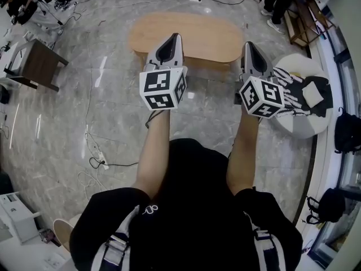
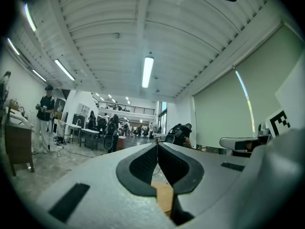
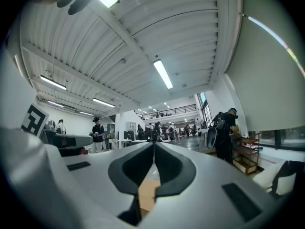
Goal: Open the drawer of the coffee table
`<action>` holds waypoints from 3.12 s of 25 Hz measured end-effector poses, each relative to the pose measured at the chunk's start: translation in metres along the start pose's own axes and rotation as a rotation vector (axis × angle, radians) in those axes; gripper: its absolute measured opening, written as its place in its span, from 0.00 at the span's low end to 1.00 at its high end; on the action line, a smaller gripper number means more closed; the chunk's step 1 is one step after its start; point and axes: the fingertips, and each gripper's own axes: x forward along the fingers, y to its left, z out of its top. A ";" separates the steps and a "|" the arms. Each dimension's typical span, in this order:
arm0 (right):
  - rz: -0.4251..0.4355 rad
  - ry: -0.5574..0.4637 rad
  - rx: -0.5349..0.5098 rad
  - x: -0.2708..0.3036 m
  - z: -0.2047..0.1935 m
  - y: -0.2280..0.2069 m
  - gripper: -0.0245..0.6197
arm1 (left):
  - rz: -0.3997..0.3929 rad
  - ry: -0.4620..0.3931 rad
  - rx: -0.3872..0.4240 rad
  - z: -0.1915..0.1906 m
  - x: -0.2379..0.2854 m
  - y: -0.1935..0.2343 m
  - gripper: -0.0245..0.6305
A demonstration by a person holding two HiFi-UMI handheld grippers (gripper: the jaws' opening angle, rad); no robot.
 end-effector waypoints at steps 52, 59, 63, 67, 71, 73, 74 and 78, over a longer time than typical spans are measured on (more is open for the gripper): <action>-0.071 0.005 -0.021 0.311 -0.040 -0.119 0.06 | -0.119 0.020 -0.024 -0.033 0.357 0.098 0.05; -0.090 0.005 -0.065 0.393 -0.033 -0.140 0.06 | -0.172 0.013 -0.036 -0.035 0.447 0.121 0.05; -0.078 0.021 -0.061 0.442 -0.041 -0.147 0.06 | -0.185 0.018 -0.036 -0.037 0.490 0.136 0.05; -0.057 0.030 -0.052 0.486 -0.047 -0.149 0.06 | -0.177 0.030 -0.037 -0.039 0.525 0.158 0.05; -0.055 0.051 -0.030 0.519 -0.060 -0.154 0.06 | -0.175 0.053 -0.035 -0.045 0.554 0.174 0.05; -0.059 0.061 -0.016 0.529 -0.067 -0.159 0.06 | -0.175 0.068 -0.034 -0.050 0.565 0.177 0.05; -0.064 0.065 -0.006 0.532 -0.070 -0.162 0.06 | -0.177 0.076 -0.032 -0.053 0.568 0.177 0.05; -0.085 0.083 0.011 0.538 -0.081 -0.169 0.06 | -0.191 0.104 -0.035 -0.063 0.583 0.176 0.05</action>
